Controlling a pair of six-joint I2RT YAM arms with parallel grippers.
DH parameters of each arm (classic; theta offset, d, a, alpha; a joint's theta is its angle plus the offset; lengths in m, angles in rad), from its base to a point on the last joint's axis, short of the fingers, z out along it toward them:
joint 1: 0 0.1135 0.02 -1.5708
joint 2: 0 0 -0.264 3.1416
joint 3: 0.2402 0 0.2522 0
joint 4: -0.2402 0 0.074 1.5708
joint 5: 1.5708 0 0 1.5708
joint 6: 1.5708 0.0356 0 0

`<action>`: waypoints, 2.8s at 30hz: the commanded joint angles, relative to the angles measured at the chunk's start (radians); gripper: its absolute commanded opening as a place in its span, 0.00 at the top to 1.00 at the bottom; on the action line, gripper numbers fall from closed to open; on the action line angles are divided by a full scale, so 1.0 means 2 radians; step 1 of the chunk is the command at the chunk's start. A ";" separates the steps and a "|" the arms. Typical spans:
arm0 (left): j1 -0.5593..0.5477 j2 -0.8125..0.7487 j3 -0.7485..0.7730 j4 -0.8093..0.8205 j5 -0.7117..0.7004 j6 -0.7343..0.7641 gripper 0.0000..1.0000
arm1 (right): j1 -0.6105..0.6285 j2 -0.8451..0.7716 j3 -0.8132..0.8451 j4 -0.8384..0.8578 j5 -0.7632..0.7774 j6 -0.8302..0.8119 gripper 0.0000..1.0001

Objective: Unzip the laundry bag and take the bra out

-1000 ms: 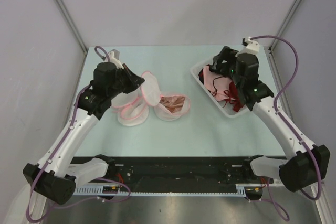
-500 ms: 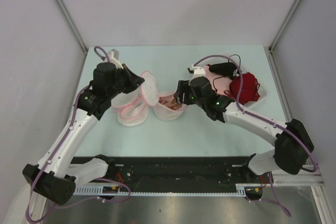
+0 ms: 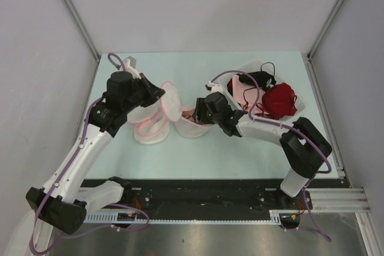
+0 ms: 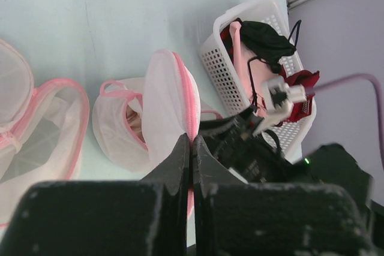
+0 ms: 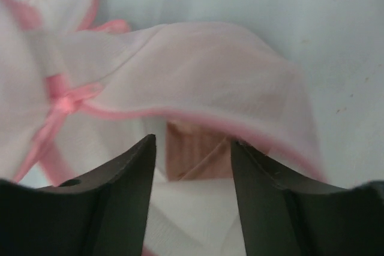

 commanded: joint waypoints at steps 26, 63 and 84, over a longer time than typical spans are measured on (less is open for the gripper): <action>0.003 -0.005 -0.031 0.001 -0.027 0.004 1.00 | 0.021 -0.099 0.037 0.016 -0.039 -0.023 1.00; 0.003 -0.020 -0.059 -0.009 -0.047 0.000 1.00 | -0.066 -0.219 0.173 0.079 -0.067 -0.013 1.00; 0.003 -0.015 -0.050 0.005 -0.038 0.002 0.99 | -0.286 -0.025 0.160 -0.065 0.008 -0.043 1.00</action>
